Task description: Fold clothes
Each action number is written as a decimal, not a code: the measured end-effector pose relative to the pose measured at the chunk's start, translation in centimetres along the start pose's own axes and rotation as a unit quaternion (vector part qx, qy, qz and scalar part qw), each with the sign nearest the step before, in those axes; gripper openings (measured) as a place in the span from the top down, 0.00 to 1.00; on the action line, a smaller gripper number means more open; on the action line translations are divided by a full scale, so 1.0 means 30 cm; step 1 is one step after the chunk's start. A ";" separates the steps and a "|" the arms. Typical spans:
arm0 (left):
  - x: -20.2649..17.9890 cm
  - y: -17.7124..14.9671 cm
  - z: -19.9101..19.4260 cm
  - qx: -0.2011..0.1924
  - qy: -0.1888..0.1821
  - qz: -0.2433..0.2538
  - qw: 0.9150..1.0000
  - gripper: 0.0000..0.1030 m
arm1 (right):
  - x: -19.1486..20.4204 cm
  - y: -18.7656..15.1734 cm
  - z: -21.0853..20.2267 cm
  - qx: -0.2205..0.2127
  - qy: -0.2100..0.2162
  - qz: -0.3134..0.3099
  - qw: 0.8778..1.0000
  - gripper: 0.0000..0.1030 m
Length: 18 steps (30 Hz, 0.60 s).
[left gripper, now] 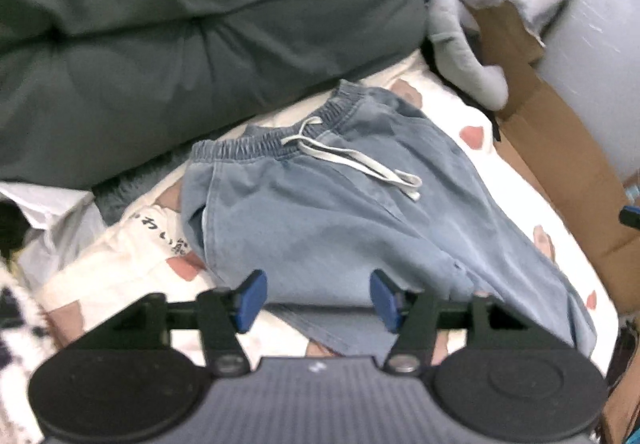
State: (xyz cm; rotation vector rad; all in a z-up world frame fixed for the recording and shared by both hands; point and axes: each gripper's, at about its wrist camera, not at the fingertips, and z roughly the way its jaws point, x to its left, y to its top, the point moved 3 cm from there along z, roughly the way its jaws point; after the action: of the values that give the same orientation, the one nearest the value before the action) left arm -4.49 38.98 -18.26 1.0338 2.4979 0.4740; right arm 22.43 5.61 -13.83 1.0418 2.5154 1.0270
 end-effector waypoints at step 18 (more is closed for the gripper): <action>-0.197 -0.040 -0.100 0.020 -0.051 0.016 0.998 0.30 | -0.055 -0.058 -0.315 -0.037 -0.024 0.070 0.997 0.48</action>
State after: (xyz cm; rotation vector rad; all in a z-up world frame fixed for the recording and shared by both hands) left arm -2.79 33.40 -14.87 1.0874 2.4128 0.3710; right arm 18.46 -1.31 -8.23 1.2201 2.3769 1.1091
